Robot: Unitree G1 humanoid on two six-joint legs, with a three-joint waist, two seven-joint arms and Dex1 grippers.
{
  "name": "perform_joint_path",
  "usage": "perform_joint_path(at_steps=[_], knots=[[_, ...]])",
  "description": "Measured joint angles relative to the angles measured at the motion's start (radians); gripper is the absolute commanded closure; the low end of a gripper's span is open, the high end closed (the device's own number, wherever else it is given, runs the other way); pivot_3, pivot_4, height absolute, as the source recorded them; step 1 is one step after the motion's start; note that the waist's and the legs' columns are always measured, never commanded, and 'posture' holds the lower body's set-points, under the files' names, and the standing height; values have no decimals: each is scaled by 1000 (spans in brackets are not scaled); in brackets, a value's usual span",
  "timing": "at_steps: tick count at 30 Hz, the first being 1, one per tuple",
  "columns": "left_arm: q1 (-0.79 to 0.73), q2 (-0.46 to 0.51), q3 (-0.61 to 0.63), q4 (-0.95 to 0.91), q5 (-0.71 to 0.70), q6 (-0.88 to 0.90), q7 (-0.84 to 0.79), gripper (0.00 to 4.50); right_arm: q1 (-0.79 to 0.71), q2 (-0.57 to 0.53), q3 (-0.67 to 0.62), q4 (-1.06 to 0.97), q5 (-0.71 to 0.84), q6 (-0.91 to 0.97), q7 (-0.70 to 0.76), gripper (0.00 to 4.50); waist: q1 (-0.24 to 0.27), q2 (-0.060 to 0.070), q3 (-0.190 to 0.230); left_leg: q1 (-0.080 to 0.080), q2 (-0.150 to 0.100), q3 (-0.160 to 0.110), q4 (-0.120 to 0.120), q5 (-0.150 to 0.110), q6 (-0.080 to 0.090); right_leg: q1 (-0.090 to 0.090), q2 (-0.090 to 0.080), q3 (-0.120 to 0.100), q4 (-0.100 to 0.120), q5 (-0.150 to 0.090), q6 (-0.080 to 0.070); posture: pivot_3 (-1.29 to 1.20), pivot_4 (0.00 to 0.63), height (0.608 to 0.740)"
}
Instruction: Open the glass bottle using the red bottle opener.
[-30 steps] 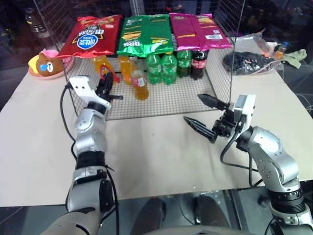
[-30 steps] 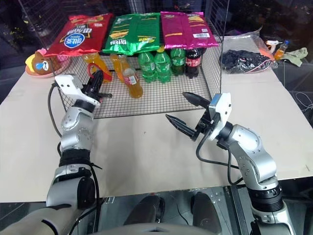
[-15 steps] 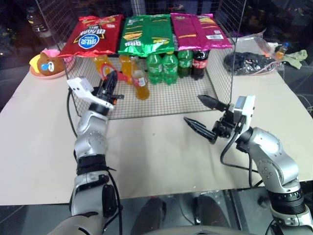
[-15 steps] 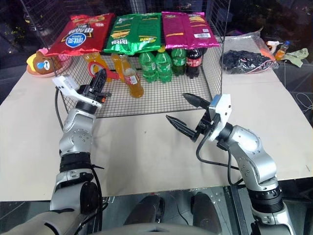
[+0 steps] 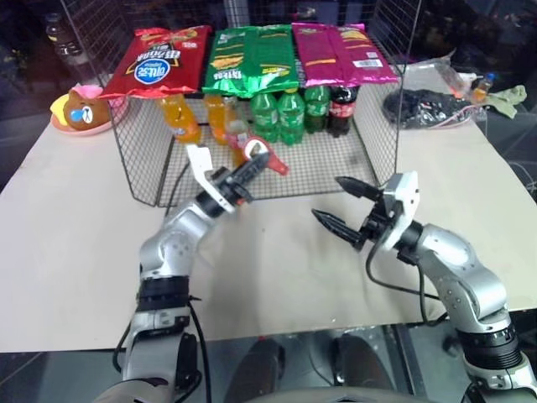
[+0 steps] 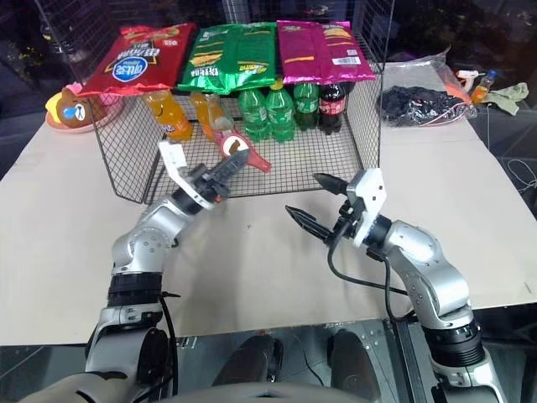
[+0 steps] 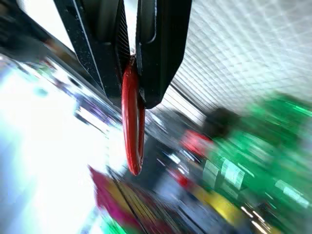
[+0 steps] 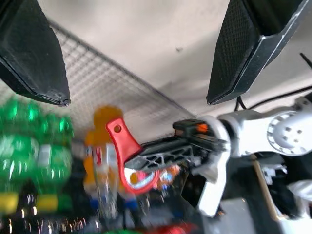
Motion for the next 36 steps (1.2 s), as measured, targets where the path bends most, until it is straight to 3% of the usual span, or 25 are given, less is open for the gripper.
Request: perform_joint_path(at_steps=[6,12,20,24,31,36], knots=[[0,13,-76,-16,-27,127,-108,4413,-71,-29,40,29,41,242,-19,0,0,0,0,0,0,0,0,0,0,0,0,0,0,0,0,0,150,740],[-1,45,-120,-17,-27,185,-230,4413,-116,-54,22,28,244,483,34,0,1,0,0,0,0,0,0,0,0,0,0,0,-1,0,0,0,150,740],[0,64,-145,-26,-26,227,-286,4413,-166,-49,-23,25,362,592,27,0,1,0,0,-1,0,-1,0,0,0,0,0,-1,-1,0,0,0,150,740],[7,66,-149,-50,-26,242,-300,4500,-176,-53,-25,28,373,609,23,1281,1,0,0,-1,0,-1,0,0,0,0,0,-1,-1,0,0,0,150,740],[20,74,-155,-72,-37,269,-341,4500,-176,-67,-32,44,375,624,17,4405,1,0,0,-1,0,-1,0,0,0,0,0,-1,-1,0,0,0,150,740],[22,83,-162,-80,-46,270,-358,4500,-172,-67,-33,45,396,638,33,4405,1,0,0,-1,0,-1,0,0,0,0,0,-1,-1,0,0,0,150,740]])
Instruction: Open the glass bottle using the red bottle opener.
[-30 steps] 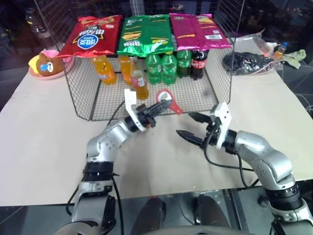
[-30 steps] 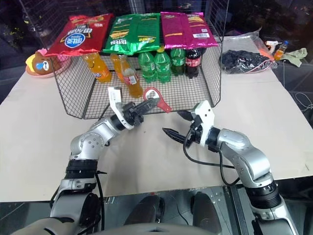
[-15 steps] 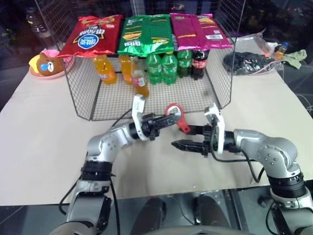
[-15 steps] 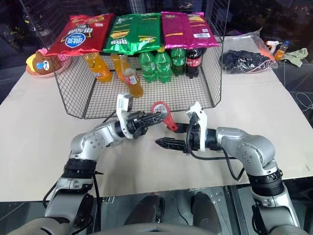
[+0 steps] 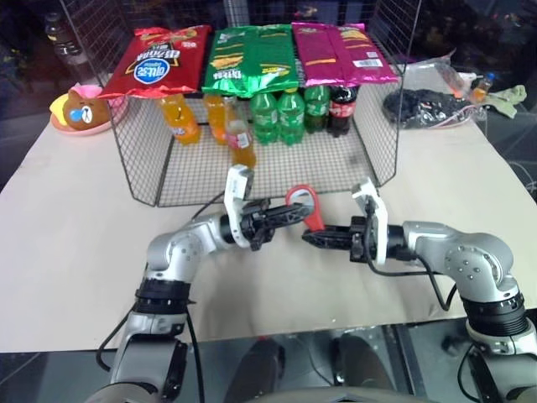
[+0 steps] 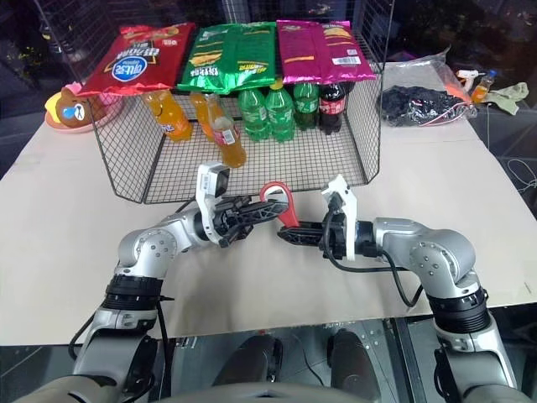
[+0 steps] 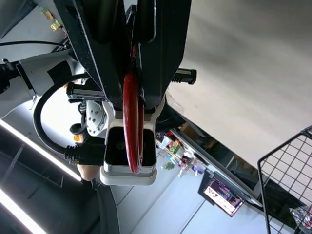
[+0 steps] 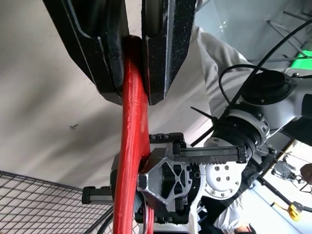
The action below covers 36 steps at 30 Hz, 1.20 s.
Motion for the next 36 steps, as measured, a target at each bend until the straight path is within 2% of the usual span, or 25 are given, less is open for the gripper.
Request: perform_joint_path(at_steps=[3,4,5,6,7,9,10,11,12,13,17,21,24,26,27,29,31,36], knots=[[6,3,-21,-4,31,-59,-16,4500,8,1,-1,0,2,9,-8,4405,1,0,0,0,0,0,0,0,0,0,0,0,0,0,0,0,150,740],[7,2,-22,-3,47,-84,-14,3728,10,10,-5,0,4,15,-22,4500,1,0,0,0,0,0,0,0,0,0,0,0,0,0,0,0,150,740],[7,2,-21,-3,59,-94,-8,3522,12,16,-7,0,4,17,-30,4500,1,0,0,0,0,0,0,0,0,0,0,0,0,0,0,0,150,740],[7,1,-20,-2,83,-113,15,2955,17,23,-10,0,3,21,-50,4500,1,0,0,0,0,0,0,0,0,0,0,0,0,0,0,0,150,740],[7,-2,-19,2,95,-123,27,2686,18,27,-10,0,3,23,-61,4500,2,0,0,0,0,0,0,0,0,0,0,0,0,0,0,0,150,740],[7,-6,-22,4,114,-132,45,1768,19,45,-14,0,1,20,-87,4500,1,0,0,0,0,0,0,0,0,0,0,0,0,0,0,0,150,740],[8,-9,-22,4,120,-134,52,1506,20,55,-17,0,-2,15,-96,4500,1,0,0,0,0,0,0,0,0,0,0,0,0,0,0,0,150,740],[17,-11,-22,0,126,-136,72,940,28,68,-28,1,-17,-9,-124,4500,1,0,0,0,0,0,0,0,0,0,0,0,0,0,0,0,150,740],[28,-11,-21,-1,131,-137,81,611,36,67,-47,9,-28,-25,-139,4500,2,0,0,0,0,0,0,0,0,0,-1,0,0,0,0,0,150,740],[44,-10,-18,-10,136,-138,95,82,45,60,-69,20,-43,-44,-153,4500,2,0,0,-1,0,0,0,0,0,0,-1,0,0,0,0,0,150,740],[90,-24,36,-42,147,-197,178,33,96,15,-157,37,-88,-95,-180,4500,4,0,0,-6,0,-3,2,0,0,-4,-1,-2,0,0,0,0,150,740],[83,-120,109,-27,304,-513,363,33,121,16,-176,37,-109,-126,-204,4500,5,0,0,-6,-1,-2,3,0,0,-4,-1,-2,0,0,0,0,150,740],[79,-133,110,69,499,-776,515,33,121,19,-194,37,-131,-156,-222,4500,5,0,0,-6,-1,-2,3,0,0,-4,-1,-2,0,0,0,0,150,740],[68,-145,115,137,564,-871,585,33,121,24,-196,38,-141,-172,-229,4500,6,0,0,-7,-1,-2,3,0,0,-4,-1,-2,0,0,0,0,150,740],[17,-160,129,217,615,-974,660,33,113,39,-188,40,-150,-178,-230,4500,9,0,0,-8,-2,-3,4,0,0,-4,-1,-3,0,0,0,0,150,740],[-2,-160,131,242,633,-1016,680,33,114,38,-187,40,-154,-182,-229,4500,9,0,0,-7,-2,-3,4,0,0,-4,-1,-3,0,0,0,0,150,740],[-82,-157,143,382,676,-1096,744,33,110,39,-175,45,-168,-193,-227,4500,11,0,0,-8,-3,-4,5,0,0,-4,-1,-4,0,0,0,0,150,740],[-201,-145,148,599,717,-1238,810,33,110,45,-154,50,-189,-209,-224,4500,4,0,0,-8,-3,-4,5,0,0,-4,-1,-5,0,0,0,0,150,740]])
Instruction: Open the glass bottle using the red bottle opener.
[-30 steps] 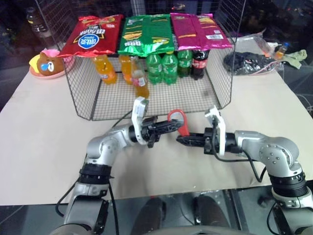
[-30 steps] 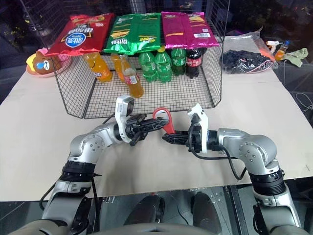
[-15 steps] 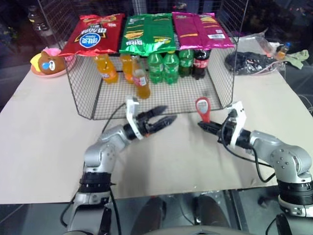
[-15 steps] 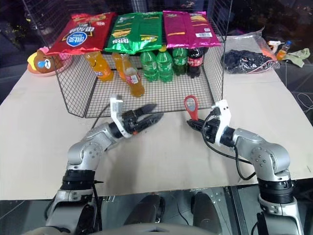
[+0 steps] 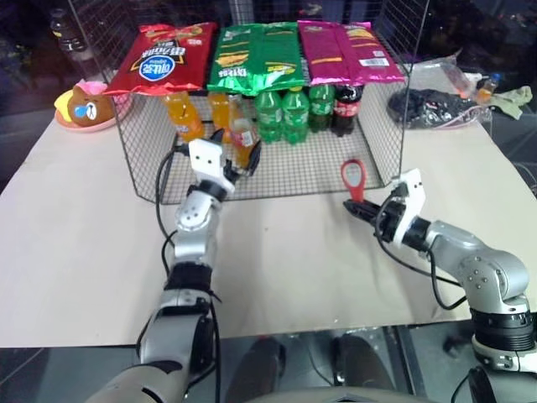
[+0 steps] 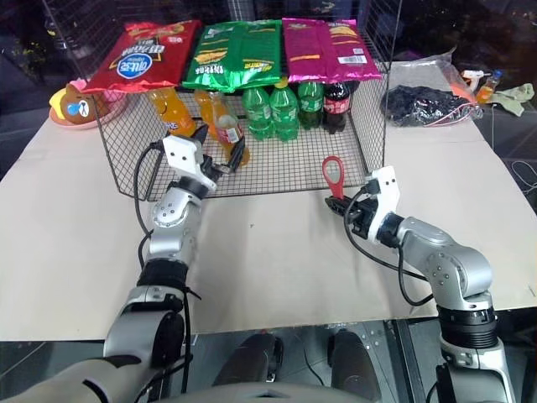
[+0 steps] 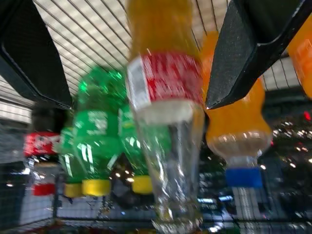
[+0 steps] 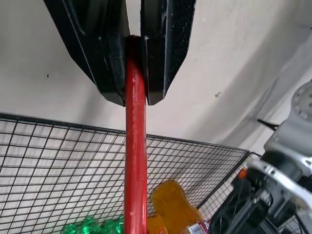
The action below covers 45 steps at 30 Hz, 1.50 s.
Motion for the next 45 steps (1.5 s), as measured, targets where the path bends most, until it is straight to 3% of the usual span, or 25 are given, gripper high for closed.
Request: perform_joint_path(at_steps=[11,20,25,33,38,45], knots=[[-211,37,20,389,10,-58,6,33,1,23,11,-6,-60,-69,-13,4500,-4,0,0,0,-2,-1,0,0,0,0,0,-1,1,0,0,0,150,740],[-301,31,19,542,33,-71,47,33,2,56,74,-23,-112,-142,-12,4500,-6,0,0,0,-3,-1,0,0,0,0,0,-1,1,0,0,0,150,740],[-315,23,21,571,40,-73,56,1727,3,57,80,-23,-137,-163,-8,4500,-7,0,0,0,-3,-2,0,0,0,0,0,-1,1,0,0,0,150,740],[-313,20,27,567,38,-76,49,1713,4,57,80,-22,-156,-172,7,4500,-7,0,0,-1,-3,-2,1,0,0,0,0,-1,1,0,0,0,150,740],[-227,-4,26,430,7,-84,-39,1713,4,43,70,-19,-161,-182,11,4500,-8,0,0,-2,-3,-2,1,0,0,-1,0,-1,1,0,0,0,150,740],[67,-17,-67,-135,-105,174,-239,1713,-9,-1,4,27,-174,-213,20,4500,-18,0,0,-2,1,-2,0,0,0,-1,0,-1,1,0,0,0,150,740]])
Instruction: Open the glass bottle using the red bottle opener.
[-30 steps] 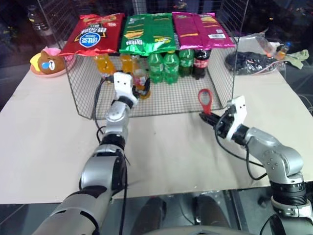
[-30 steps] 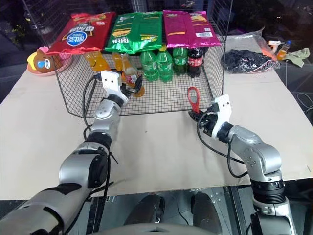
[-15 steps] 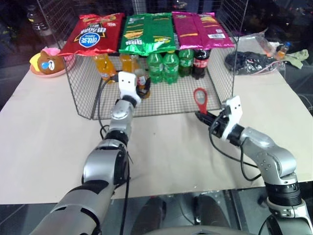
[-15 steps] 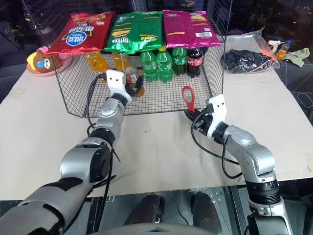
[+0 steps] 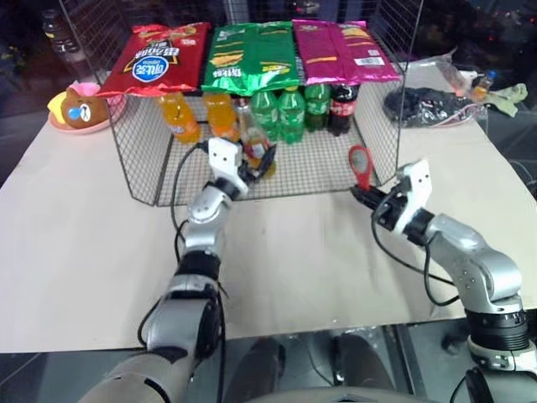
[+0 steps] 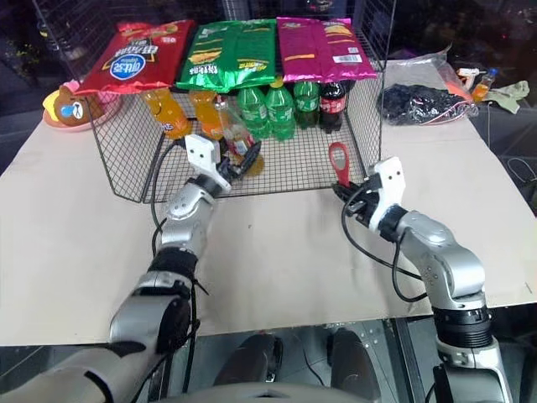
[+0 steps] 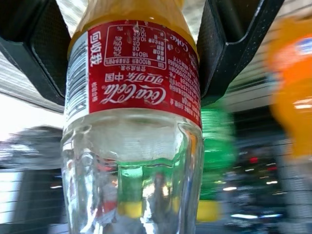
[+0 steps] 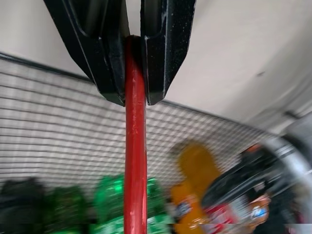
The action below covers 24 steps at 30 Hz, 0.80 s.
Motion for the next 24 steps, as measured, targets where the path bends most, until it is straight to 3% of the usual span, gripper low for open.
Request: perform_joint_path(at_steps=[6,11,20,21,23,24], knots=[[235,51,-137,-397,-67,248,-133,1713,-40,-29,-59,78,-25,-60,7,4500,-9,0,0,1,0,1,0,0,0,0,0,1,1,0,0,0,150,740],[294,50,-178,-516,-83,308,-151,1713,-43,-28,-59,91,-33,-78,12,4500,-7,1,0,2,1,2,0,0,0,0,0,2,1,0,0,0,150,740],[331,61,-185,-552,-56,307,-142,1713,-41,-20,-59,91,-34,-80,7,4500,-6,1,0,2,1,3,0,0,0,0,0,2,1,0,0,0,150,740],[331,62,-184,-552,-46,298,-138,695,-39,-19,-59,90,-34,-80,6,4500,-6,1,0,2,1,3,0,0,0,0,0,2,1,0,0,0,150,740],[329,57,-181,-555,-44,280,-133,118,-37,-18,-59,90,-35,-80,6,4500,-5,1,0,2,1,3,0,0,0,0,0,2,1,0,0,0,150,740],[328,52,-180,-556,-44,277,-131,118,-36,-18,-58,90,-36,-80,5,4500,-5,1,0,2,1,3,0,0,0,1,0,2,1,0,0,0,150,740]])
